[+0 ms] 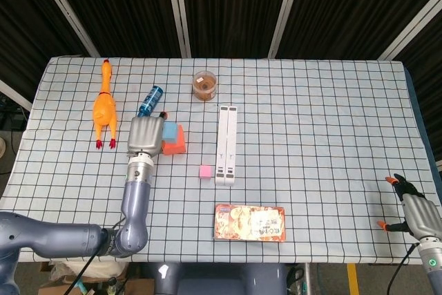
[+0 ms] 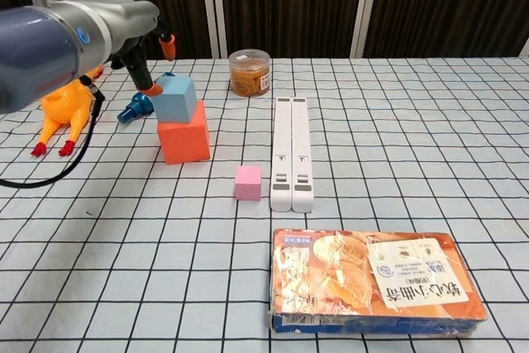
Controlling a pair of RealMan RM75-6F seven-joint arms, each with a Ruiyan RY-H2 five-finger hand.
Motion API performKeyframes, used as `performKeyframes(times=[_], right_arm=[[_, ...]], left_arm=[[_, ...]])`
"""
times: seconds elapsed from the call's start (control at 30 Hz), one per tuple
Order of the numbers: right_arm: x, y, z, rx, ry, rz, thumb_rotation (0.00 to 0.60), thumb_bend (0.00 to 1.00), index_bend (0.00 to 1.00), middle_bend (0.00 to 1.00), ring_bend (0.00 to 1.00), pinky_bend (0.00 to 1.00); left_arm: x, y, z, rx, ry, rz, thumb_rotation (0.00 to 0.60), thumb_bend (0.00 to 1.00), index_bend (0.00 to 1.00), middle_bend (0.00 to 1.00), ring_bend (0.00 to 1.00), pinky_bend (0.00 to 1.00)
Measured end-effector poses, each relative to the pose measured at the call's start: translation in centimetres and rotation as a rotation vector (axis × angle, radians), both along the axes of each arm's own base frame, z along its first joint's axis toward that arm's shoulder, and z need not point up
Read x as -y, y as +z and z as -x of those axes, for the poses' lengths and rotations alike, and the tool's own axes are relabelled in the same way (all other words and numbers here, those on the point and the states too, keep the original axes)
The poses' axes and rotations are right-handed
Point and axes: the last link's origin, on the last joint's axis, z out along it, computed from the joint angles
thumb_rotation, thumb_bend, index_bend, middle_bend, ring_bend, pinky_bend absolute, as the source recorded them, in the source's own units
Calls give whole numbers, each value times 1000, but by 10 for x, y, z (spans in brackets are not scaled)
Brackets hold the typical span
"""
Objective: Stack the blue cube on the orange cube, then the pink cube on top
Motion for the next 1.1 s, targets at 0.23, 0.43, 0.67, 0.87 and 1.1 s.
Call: performKeyframes(times=[0.23,0.43,0.67,0.87,1.1], right_arm=[[0,0,-1,1,1,-1,600,41,134,46,104,213],[-1,2,-2,1,-3,3,600,41,134,46,104,213],[-2,5,-1,8,-10,14,600,41,135,46,104,213],[-3,7,0,16,-9,16,600,40,134,46,104,213],[-3,6,1,21,-12,10,600,41,134,46,104,213]], left_arm=[[22,20,-23,104,-165,51,600,289,272,947,770,784],[51,13,-29,97,-262,209,600,257,257,945,768,783],[71,-16,-18,-13,-218,296,600,240,252,945,768,783],[72,-49,-6,-77,-166,278,600,206,239,944,768,785],[69,-79,1,-81,-116,249,600,205,233,944,768,786]])
